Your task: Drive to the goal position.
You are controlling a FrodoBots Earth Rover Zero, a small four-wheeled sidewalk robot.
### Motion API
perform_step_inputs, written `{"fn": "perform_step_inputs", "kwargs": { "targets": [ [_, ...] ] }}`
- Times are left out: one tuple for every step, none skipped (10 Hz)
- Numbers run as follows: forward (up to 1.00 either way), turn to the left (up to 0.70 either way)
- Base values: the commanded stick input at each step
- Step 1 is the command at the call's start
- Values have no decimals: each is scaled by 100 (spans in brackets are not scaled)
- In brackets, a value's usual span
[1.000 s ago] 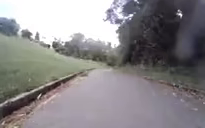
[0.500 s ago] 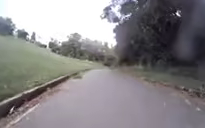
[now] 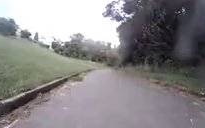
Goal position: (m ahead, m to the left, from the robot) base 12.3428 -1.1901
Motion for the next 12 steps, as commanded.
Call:
{"fn": "perform_step_inputs", "kwargs": {
  "targets": [
    [100,0],
    [100,0],
    [100,-1],
    [100,-39],
    [100,-40],
    [100,-40],
    [100,-37],
    [100,-29],
    [100,-13],
    [100,0],
    [100,0],
    [100,0]
  ]
}}
